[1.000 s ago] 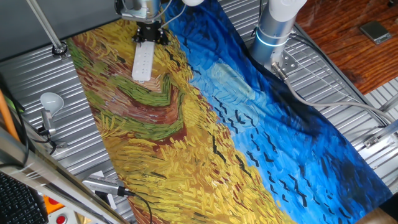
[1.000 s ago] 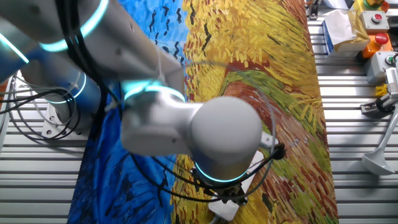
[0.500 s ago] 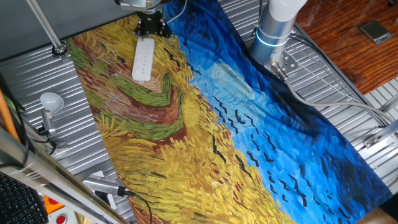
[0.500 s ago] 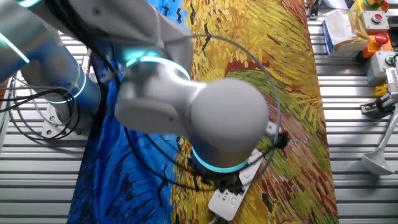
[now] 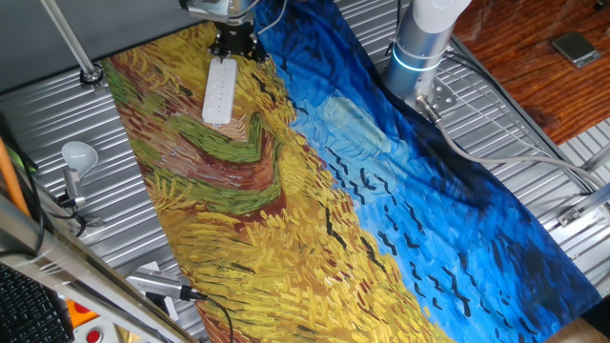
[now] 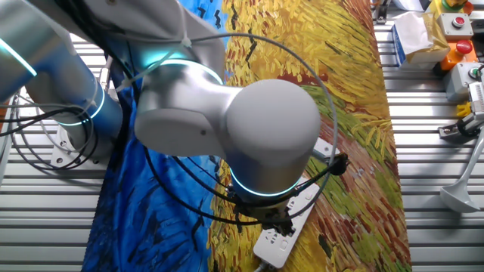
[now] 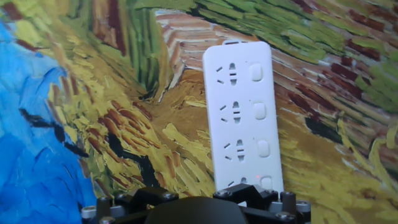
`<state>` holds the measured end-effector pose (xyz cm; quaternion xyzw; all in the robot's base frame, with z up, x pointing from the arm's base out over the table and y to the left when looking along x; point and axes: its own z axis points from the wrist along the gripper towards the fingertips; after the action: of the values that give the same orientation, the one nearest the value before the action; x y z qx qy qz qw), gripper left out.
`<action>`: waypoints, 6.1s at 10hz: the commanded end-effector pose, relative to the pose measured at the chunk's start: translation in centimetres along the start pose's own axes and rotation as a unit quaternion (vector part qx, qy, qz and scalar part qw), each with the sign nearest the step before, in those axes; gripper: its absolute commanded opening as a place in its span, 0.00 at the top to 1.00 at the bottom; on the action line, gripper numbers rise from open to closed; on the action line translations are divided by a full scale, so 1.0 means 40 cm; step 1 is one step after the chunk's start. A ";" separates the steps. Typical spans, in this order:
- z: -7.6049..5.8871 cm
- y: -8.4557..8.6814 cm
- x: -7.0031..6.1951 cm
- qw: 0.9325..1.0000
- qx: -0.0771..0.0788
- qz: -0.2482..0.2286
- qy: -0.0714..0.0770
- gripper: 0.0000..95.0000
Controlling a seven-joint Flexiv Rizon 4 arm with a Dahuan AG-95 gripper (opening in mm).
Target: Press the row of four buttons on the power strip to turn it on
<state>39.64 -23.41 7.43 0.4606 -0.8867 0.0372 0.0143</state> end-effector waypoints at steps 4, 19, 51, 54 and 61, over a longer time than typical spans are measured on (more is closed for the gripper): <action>0.027 -0.069 -0.049 0.998 -0.004 -0.062 -0.015 0.00; 0.126 -0.049 -0.066 0.999 0.006 -0.044 -0.027 0.00; 0.183 -0.057 -0.074 0.997 0.034 -0.044 -0.057 0.00; 0.190 -0.057 -0.074 0.997 0.037 -0.043 -0.054 0.00; 0.069 -0.037 -0.066 0.998 0.032 -0.059 -0.022 0.00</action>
<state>42.75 -22.49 2.88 0.5125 -0.8569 0.0522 -0.0163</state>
